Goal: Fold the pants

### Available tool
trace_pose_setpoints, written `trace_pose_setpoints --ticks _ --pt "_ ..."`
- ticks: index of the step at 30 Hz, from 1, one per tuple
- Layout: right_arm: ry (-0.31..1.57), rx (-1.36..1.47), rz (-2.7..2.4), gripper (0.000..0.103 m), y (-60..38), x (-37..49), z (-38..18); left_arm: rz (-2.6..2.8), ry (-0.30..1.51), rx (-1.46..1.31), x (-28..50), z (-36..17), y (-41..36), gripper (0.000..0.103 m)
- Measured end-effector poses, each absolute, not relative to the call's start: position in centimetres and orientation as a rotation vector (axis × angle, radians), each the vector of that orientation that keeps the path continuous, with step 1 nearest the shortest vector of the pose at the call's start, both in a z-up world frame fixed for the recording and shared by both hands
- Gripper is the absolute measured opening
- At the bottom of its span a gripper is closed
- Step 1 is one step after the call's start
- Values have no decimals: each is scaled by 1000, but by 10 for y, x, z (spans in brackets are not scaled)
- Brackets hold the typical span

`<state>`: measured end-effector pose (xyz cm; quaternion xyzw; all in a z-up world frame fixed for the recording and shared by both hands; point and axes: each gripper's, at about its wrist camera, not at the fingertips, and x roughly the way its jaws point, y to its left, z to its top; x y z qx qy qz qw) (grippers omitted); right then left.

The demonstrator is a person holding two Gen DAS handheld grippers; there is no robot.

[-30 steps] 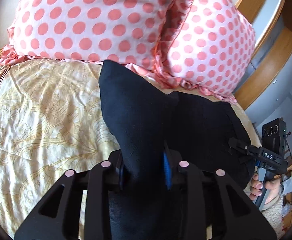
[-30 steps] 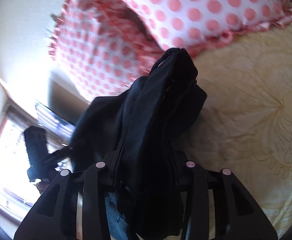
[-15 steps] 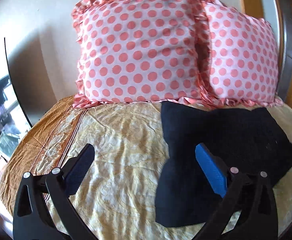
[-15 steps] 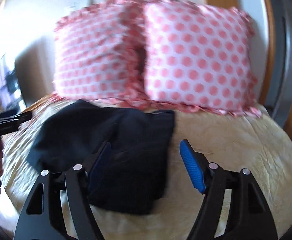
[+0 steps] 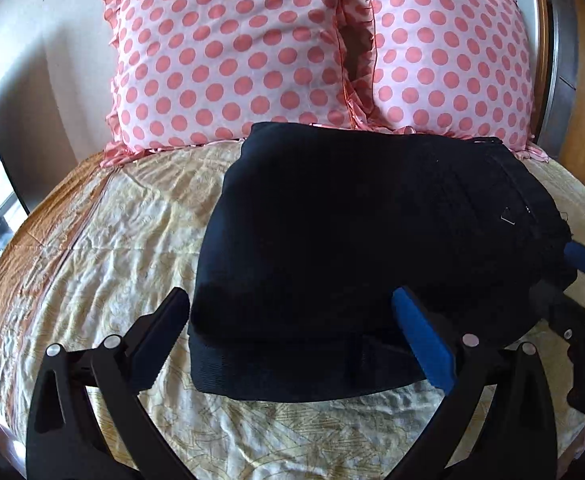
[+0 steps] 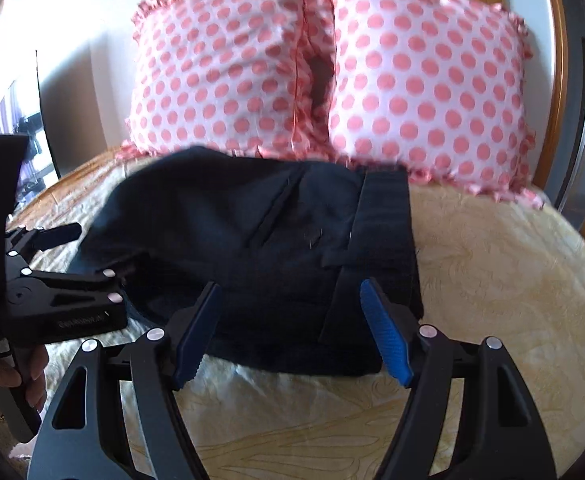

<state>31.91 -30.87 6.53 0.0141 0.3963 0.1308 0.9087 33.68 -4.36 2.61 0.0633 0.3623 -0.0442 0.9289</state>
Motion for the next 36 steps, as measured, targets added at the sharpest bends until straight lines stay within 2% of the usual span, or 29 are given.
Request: trace_pose_setpoints --ticks 6,8,18,23,28,36 --pt "830 -27 276 90 -295 318 54 -82 740 138 335 21 -46 101" --pt "825 -25 277 92 -295 318 52 -90 757 122 338 21 -43 101" --pt "814 -12 287 93 -299 316 59 -104 779 97 340 17 -40 101" --pt "715 -18 178 90 -308 308 76 -87 739 89 329 23 -40 101" --pt "847 -76 103 91 -308 330 51 -67 763 133 335 17 -47 101" --pt "879 6 131 96 -324 336 47 -80 768 111 338 14 -43 101"
